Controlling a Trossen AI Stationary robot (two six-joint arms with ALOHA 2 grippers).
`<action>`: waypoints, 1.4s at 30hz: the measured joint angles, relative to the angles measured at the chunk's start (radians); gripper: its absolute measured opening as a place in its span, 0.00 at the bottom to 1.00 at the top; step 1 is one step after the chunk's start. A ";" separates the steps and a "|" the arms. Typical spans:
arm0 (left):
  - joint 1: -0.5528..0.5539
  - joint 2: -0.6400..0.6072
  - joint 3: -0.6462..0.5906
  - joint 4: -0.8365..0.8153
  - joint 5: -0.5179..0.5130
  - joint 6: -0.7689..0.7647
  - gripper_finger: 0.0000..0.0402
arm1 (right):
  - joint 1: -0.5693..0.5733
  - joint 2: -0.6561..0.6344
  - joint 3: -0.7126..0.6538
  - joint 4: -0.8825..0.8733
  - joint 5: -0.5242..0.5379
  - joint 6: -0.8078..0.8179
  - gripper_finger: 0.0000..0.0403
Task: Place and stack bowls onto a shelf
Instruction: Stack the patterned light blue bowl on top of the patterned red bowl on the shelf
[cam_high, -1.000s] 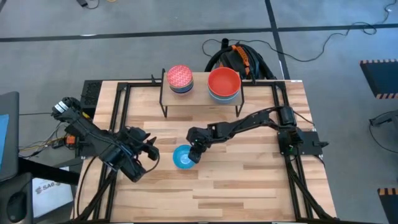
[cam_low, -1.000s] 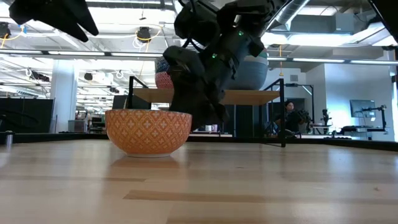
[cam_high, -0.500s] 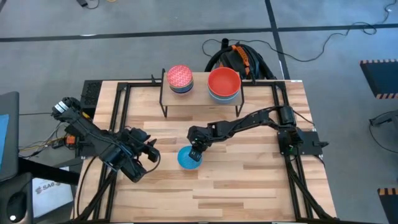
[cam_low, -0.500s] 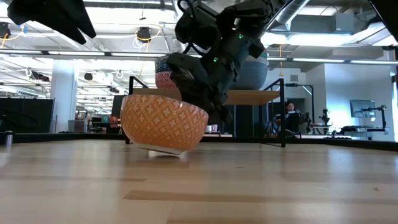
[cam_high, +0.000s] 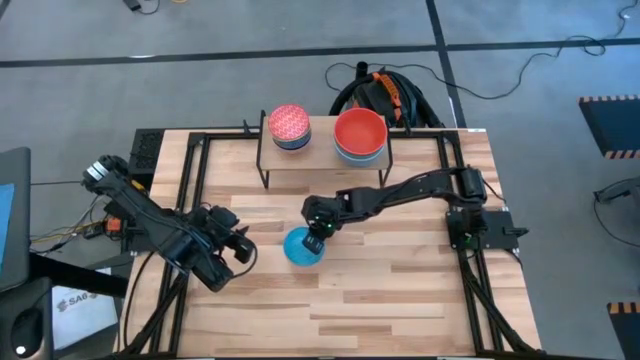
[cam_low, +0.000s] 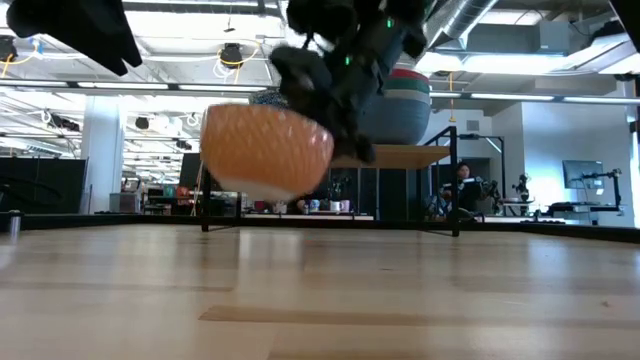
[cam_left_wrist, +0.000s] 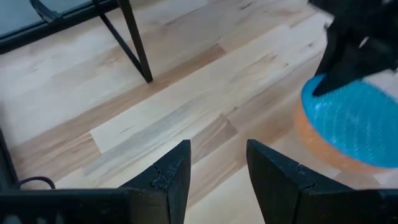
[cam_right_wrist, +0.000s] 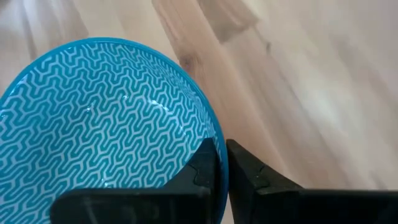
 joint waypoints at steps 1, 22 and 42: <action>0.000 -0.006 0.000 0.000 0.004 0.010 0.35 | 0.000 -0.010 0.013 -0.020 0.006 -0.011 0.10; 0.020 -0.191 0.000 0.008 -0.131 0.110 0.35 | 0.021 -0.055 0.493 -0.346 0.069 -0.250 0.10; 0.094 -0.181 0.000 0.089 -0.328 -0.078 0.35 | -0.349 -0.053 0.767 -0.279 0.130 -0.589 0.10</action>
